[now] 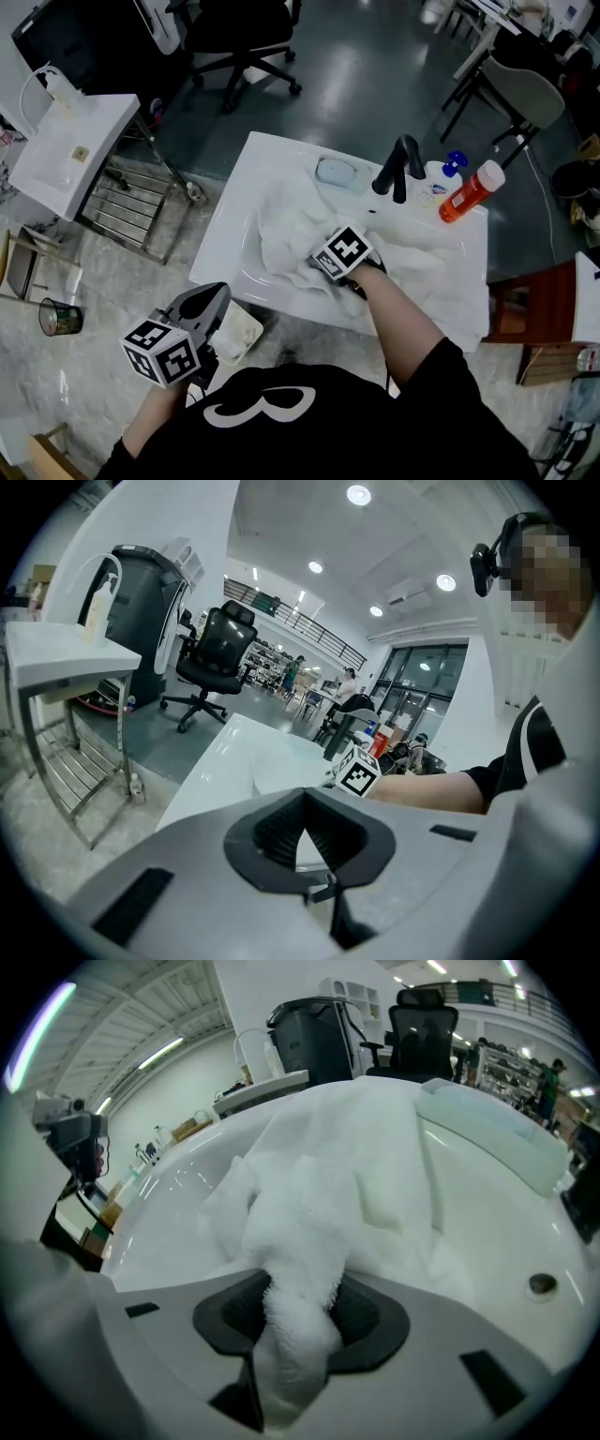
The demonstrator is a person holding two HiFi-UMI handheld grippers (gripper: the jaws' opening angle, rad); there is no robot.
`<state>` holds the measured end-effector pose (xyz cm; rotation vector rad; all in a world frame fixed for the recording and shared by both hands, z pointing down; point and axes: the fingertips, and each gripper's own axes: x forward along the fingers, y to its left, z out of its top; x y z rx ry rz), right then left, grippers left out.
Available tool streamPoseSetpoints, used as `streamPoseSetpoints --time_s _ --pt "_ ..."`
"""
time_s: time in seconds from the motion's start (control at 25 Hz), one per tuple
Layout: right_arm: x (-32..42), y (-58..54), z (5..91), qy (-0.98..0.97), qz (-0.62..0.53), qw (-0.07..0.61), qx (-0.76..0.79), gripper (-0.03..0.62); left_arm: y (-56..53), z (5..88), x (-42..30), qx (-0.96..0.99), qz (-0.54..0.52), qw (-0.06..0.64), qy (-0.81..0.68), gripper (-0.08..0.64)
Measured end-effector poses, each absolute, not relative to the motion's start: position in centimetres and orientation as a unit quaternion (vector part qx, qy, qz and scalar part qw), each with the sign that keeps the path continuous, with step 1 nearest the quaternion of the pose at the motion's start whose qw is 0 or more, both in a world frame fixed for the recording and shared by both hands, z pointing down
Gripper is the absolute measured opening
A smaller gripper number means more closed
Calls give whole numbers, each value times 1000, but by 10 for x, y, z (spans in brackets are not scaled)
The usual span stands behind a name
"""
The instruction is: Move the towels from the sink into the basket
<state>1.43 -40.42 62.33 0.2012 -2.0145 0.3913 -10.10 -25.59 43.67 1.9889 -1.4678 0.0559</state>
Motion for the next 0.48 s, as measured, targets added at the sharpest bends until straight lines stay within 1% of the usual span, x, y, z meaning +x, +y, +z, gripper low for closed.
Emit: streamPoseSetpoints --time_s 0.16,0.32,0.48 --pt "18 -407 612 -842 210 489 88 144 -255 434 -101 764 23 324 -558 5" --pt "20 -405 588 -856 227 454 96 133 -249 428 -102 768 19 317 -556 5" --pt "22 -406 549 -877 236 400 122 132 -243 422 -104 772 10 312 -554 5"
